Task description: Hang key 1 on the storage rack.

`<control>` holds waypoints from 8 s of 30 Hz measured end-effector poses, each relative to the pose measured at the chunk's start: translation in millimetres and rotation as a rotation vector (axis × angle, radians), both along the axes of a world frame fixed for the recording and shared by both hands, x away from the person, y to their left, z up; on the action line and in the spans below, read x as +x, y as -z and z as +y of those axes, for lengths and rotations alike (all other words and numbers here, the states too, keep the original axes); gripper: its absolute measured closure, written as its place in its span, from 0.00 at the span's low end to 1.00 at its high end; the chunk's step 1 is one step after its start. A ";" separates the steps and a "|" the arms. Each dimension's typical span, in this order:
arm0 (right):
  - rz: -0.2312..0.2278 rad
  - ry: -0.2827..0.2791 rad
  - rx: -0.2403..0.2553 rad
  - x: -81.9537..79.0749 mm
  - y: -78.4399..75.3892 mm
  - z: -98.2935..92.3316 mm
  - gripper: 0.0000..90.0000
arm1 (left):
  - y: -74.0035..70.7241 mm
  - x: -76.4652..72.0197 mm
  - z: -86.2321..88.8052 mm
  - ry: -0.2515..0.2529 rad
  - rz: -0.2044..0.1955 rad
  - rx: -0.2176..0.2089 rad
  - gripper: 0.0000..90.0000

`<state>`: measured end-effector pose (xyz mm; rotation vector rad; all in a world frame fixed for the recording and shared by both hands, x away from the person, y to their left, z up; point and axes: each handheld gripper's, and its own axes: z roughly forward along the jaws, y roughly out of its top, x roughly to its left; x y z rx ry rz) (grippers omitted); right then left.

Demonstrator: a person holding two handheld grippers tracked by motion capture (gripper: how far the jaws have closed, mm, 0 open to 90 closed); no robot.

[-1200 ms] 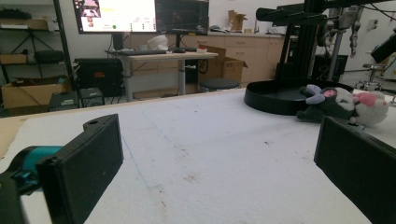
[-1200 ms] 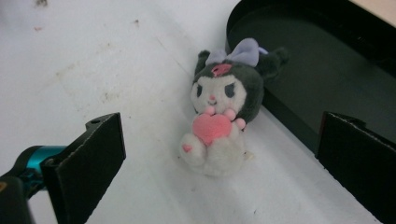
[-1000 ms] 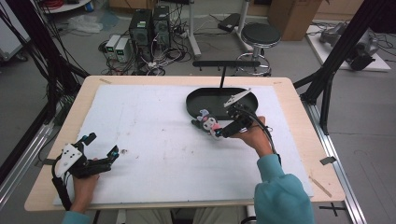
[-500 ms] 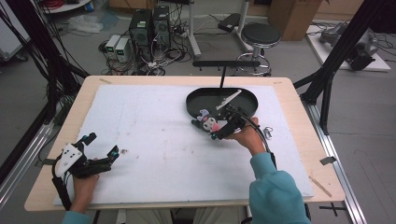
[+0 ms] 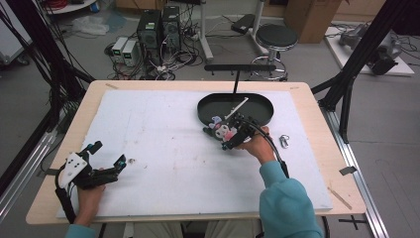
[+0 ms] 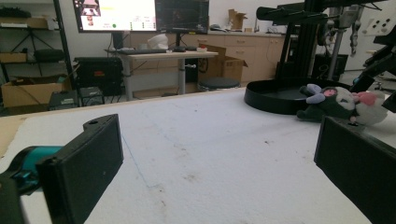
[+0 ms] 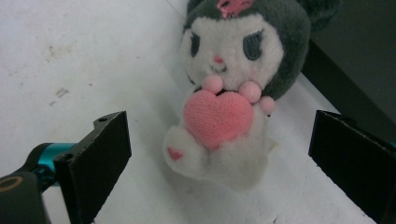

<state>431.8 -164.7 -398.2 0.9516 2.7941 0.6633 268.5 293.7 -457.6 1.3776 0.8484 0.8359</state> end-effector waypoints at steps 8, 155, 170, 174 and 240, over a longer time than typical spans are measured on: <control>0.030 -0.014 -0.018 2.2 4.2 3.0 0.18 | 0.1 0.2 -0.2 -0.001 0.000 -0.004 0.02; -0.278 0.162 0.384 50.9 -98.8 -10.8 0.59 | -0.1 0.3 -0.4 -0.002 0.003 0.000 0.02; -0.252 0.146 0.287 48.8 -90.1 -5.6 0.59 | 0.0 0.2 -0.4 0.001 0.000 0.004 0.02; -0.250 0.132 0.254 48.5 -88.4 -2.5 0.59 | 0.0 0.2 -0.6 0.002 0.000 0.003 0.02; -0.175 0.116 0.419 50.4 -79.3 6.0 0.01 | 0.2 -0.4 -0.9 -0.001 -0.007 0.005 0.02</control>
